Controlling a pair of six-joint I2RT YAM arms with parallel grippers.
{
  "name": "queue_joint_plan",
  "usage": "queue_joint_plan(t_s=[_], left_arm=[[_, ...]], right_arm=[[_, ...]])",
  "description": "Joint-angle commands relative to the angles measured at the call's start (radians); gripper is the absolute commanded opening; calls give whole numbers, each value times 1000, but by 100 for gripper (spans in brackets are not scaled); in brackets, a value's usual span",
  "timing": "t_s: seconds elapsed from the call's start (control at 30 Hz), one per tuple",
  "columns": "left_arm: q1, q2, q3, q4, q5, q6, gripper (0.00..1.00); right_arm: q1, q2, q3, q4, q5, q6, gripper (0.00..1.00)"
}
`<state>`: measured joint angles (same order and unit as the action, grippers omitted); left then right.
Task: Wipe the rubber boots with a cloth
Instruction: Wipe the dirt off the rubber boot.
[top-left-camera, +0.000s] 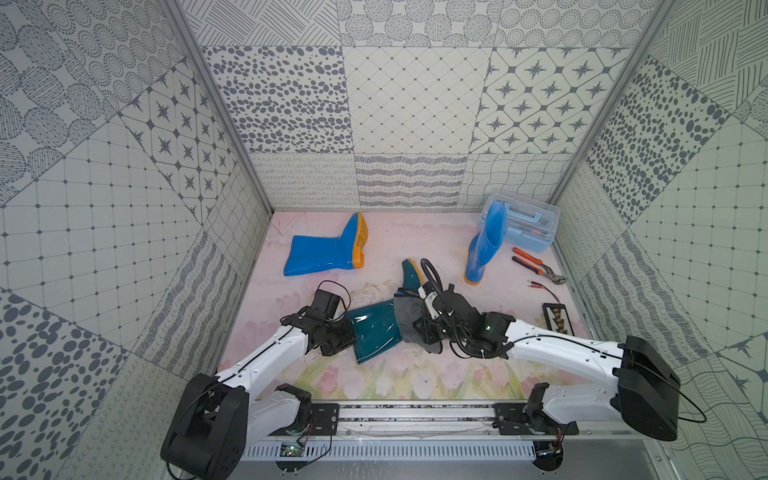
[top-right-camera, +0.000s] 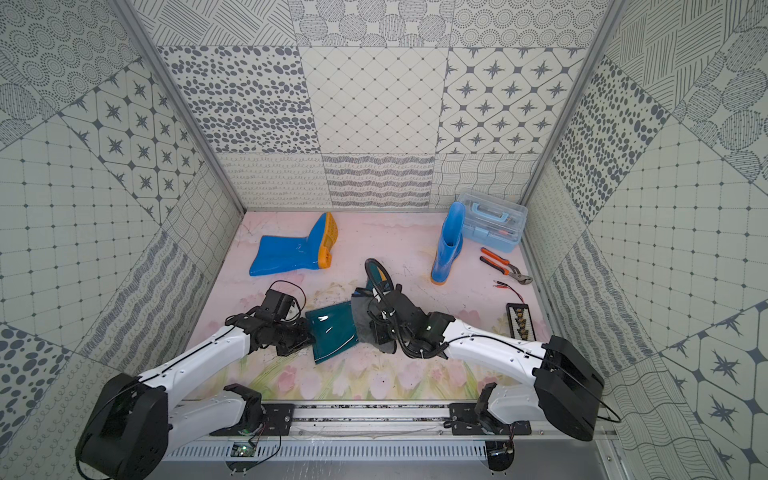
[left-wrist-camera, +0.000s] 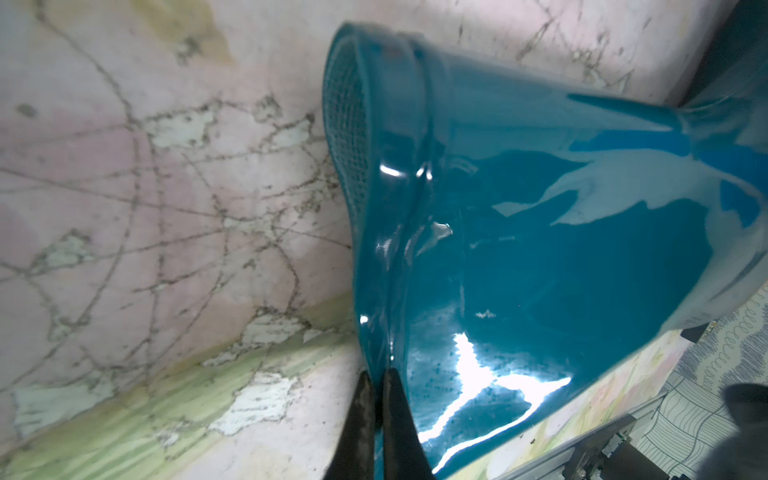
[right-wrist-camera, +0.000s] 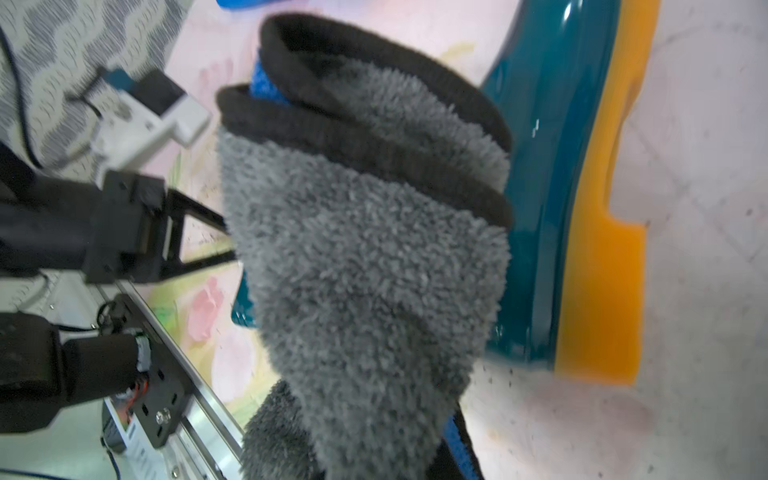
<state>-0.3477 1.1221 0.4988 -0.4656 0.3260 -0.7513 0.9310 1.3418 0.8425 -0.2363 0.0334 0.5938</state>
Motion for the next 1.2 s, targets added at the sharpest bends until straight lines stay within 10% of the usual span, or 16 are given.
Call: queue_joint_plan(t_s=[0.0,0.43,1.17], left_arm=[[-7,-19,0,-68,-36,14,0],[-12,-68,-56,-51,-19,-18,0],[-12,-98,-78,-44,-35,-34,0]], right_arm=[[-108,109,93,-2,41,-12,0],[-237,550,591,-144,95,-134,0],[-29,105,5,-157,171,125,0]])
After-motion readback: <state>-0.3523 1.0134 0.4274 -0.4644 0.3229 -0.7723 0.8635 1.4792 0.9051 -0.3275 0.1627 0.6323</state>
